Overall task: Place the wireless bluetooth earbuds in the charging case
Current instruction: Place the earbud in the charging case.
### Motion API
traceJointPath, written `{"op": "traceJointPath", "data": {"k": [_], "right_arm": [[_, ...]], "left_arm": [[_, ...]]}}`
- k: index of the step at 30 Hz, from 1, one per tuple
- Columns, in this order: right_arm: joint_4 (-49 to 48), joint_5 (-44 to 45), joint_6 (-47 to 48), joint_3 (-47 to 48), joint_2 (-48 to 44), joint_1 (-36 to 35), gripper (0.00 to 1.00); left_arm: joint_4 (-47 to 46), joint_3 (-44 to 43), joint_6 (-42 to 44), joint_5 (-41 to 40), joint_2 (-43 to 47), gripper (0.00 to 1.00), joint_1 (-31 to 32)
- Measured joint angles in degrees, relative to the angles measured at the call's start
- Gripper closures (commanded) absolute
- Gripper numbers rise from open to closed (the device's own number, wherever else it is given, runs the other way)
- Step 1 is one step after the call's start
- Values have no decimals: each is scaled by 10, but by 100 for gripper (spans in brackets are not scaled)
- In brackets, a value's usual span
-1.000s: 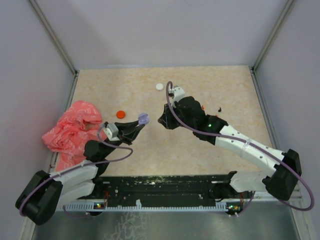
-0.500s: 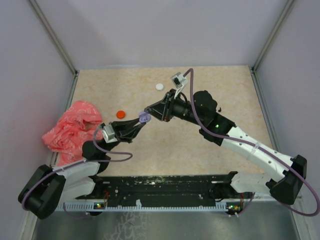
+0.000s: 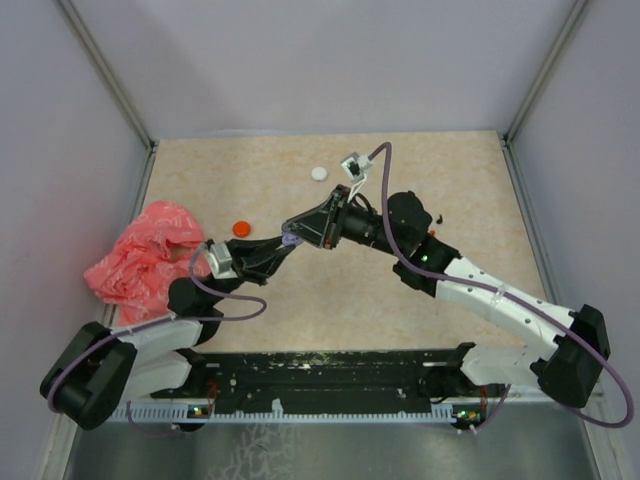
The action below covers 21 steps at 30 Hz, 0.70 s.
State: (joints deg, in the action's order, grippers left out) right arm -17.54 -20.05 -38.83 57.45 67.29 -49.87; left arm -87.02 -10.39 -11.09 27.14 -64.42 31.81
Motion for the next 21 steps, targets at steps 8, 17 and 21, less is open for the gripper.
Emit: {"op": "traceJointPath", "data": {"k": [8,17,21], "right_arm": [[-18,-2,-15,-17,16,0,90],[-26,2,-24,-27,17,0,90],[-27,3,-30,-35,18,0,91]], "left_arm": [[0,0,-26,0,9,100,0],[0,0,-37,1,26,100,0],[0,0,-38,3,34,100,0]]}}
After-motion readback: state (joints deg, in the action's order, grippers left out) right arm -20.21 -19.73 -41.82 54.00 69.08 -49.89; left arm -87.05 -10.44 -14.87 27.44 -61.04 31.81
